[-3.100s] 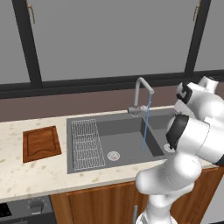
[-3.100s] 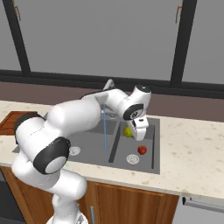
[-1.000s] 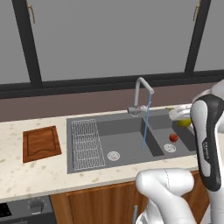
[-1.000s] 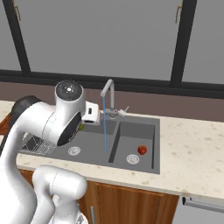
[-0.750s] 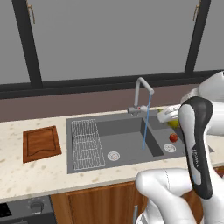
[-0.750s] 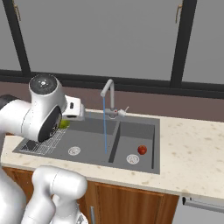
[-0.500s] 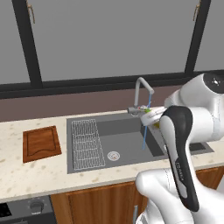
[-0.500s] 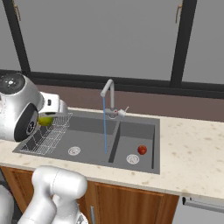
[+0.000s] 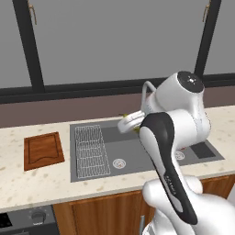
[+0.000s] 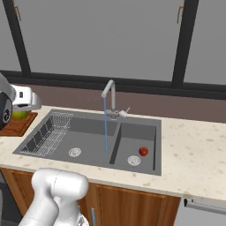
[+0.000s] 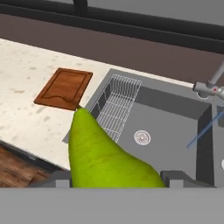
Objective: Pick the apple, pear from the sink and place them on the cutting board to airdry. Then turn off the sink faucet.
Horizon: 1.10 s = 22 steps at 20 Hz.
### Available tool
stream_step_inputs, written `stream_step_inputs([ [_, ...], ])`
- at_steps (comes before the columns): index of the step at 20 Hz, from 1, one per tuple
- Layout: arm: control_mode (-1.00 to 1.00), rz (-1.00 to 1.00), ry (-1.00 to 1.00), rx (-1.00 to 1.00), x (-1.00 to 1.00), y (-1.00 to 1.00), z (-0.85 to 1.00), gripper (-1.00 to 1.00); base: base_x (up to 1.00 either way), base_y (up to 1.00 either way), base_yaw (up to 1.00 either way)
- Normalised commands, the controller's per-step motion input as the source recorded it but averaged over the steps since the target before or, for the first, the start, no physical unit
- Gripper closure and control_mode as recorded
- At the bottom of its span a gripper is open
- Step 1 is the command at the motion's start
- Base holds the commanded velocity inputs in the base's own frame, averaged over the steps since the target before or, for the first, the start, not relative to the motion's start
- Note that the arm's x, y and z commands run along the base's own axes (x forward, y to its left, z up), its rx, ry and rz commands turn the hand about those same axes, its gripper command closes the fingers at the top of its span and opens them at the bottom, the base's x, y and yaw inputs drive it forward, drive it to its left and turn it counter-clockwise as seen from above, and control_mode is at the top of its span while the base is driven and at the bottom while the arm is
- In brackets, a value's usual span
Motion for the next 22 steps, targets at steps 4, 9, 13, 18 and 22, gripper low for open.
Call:
stream_step_inputs([
  [4,-1.00,0.08,-0.06,-0.02,0.00,0.61,-0.22,1.00,0.00,0.00,0.00],
  [9,-1.00,0.03,-0.09,-0.01,0.00,0.55,-0.18,1.00,0.00,0.00,0.00],
  [13,-1.00,0.04,-0.03,0.00,0.12,0.40,0.00,1.00,0.00,0.00,0.00],
  [18,-1.00,0.05,0.00,0.00,0.37,0.34,0.00,1.00,0.00,0.00,0.00],
  [22,-1.00,0.05,0.00,0.00,0.33,0.46,-0.06,1.00,0.00,0.00,0.00],
])
